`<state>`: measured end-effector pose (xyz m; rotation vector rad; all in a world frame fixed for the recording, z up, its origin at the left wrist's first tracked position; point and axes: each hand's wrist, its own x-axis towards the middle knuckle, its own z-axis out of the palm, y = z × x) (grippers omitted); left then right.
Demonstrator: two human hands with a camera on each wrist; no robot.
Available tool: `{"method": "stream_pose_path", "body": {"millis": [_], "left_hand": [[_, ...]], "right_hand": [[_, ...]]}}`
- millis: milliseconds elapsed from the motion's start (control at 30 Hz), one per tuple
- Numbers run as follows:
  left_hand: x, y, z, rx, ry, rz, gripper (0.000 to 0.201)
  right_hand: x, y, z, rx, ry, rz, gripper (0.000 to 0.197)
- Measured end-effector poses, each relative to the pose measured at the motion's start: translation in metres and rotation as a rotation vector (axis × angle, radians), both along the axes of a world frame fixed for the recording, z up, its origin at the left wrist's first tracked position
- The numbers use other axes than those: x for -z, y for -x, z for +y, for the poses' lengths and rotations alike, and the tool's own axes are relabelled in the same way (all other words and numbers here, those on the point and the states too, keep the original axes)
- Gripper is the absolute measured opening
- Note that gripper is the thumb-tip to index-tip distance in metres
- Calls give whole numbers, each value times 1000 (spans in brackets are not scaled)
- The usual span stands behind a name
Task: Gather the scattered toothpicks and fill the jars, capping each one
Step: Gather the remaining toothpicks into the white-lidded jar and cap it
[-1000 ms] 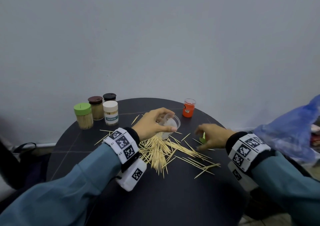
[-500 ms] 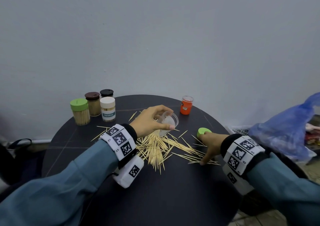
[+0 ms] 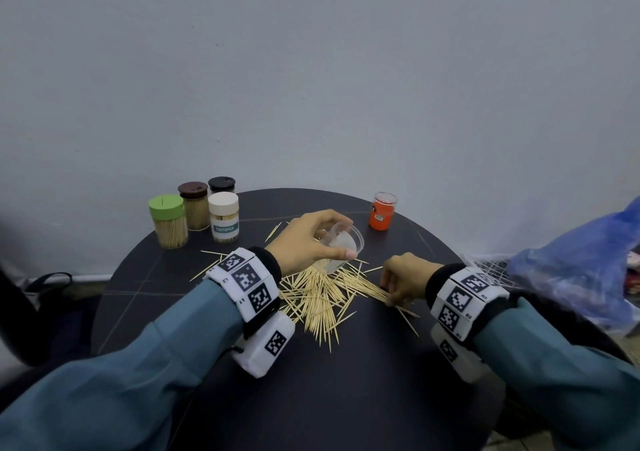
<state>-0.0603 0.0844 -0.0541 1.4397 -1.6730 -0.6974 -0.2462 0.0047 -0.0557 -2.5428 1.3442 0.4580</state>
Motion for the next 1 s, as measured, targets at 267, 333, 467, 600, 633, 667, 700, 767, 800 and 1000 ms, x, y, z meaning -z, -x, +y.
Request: {"method": "stream_pose_path", "body": {"millis": [267, 333, 467, 600, 633, 667, 700, 767, 800, 1000], "left_hand": [[-5, -13, 0, -61, 12, 28, 51], [-7, -17, 0, -75, 18, 44, 51], [-7, -21, -1, -97, 20, 69, 51], [-7, -22, -2, -102, 14, 65, 52], [-7, -22, -2, -103, 14, 63, 53], [-7, -22, -2, -104, 14, 65, 53], [-7, -22, -1, -106, 16, 68, 53], [-7, -23, -1, -111, 16, 73, 53], [-7, -23, -1, -111, 16, 72, 53], [-7, -25, 0, -112, 3, 68, 54]], "right_hand": [[-1, -36, 0, -92, 40, 16, 41], [0, -43, 1, -108, 67, 12, 42], [3, -59, 3, -123, 105, 35, 45], [7, -73, 10, -144, 122, 81, 33], [9, -76, 12, -140, 127, 83, 31], [10, -78, 14, -131, 133, 91, 31], [12, -80, 15, -118, 136, 102, 32], [15, -84, 16, -101, 132, 129, 33], [15, -85, 17, -89, 122, 141, 34], [14, -85, 19, -83, 109, 184, 37]]}}
